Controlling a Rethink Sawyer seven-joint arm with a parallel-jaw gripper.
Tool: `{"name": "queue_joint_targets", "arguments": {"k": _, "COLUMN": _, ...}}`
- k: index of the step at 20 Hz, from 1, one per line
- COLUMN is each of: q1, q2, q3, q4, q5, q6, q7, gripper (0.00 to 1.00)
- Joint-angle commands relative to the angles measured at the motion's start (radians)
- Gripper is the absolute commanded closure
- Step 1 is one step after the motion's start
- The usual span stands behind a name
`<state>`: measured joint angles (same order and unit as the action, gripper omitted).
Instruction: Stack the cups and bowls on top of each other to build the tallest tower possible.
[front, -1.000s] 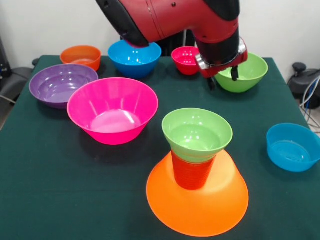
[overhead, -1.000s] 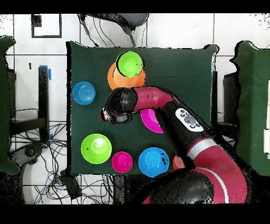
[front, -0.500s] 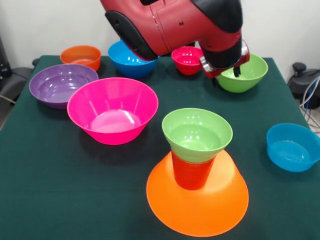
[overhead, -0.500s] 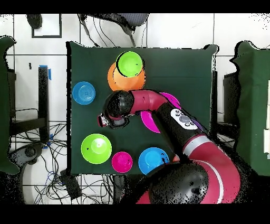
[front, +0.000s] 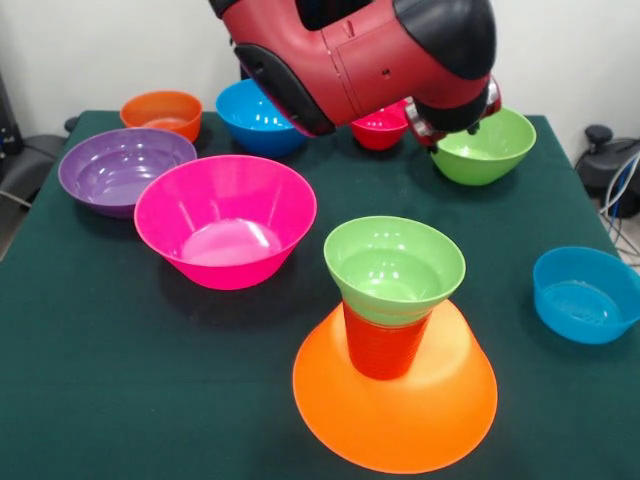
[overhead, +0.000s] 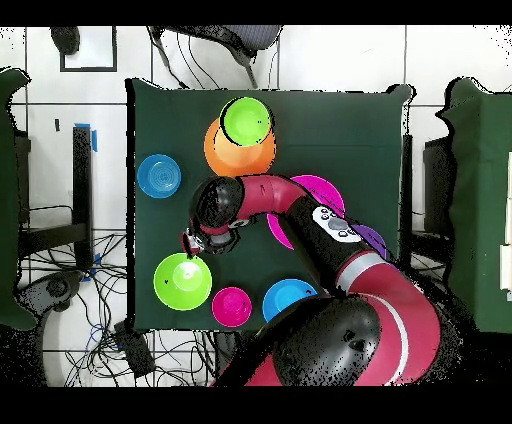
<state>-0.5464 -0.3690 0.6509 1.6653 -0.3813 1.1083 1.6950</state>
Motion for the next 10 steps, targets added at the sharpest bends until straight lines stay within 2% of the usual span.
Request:
{"name": "queue_joint_targets", "arguments": {"k": 1, "q1": 0.002, "q2": -0.001, "q3": -0.036, "q4": -0.009, "q5": -0.078, "q6": 0.032, "q7": -0.117, "gripper": 0.00}}
{"name": "queue_joint_targets", "arguments": {"k": 10, "q1": 0.027, "q2": 0.039, "q3": -0.071, "q4": -0.048, "q5": -0.133, "q6": -0.055, "q7": -0.088, "gripper": 0.00}}
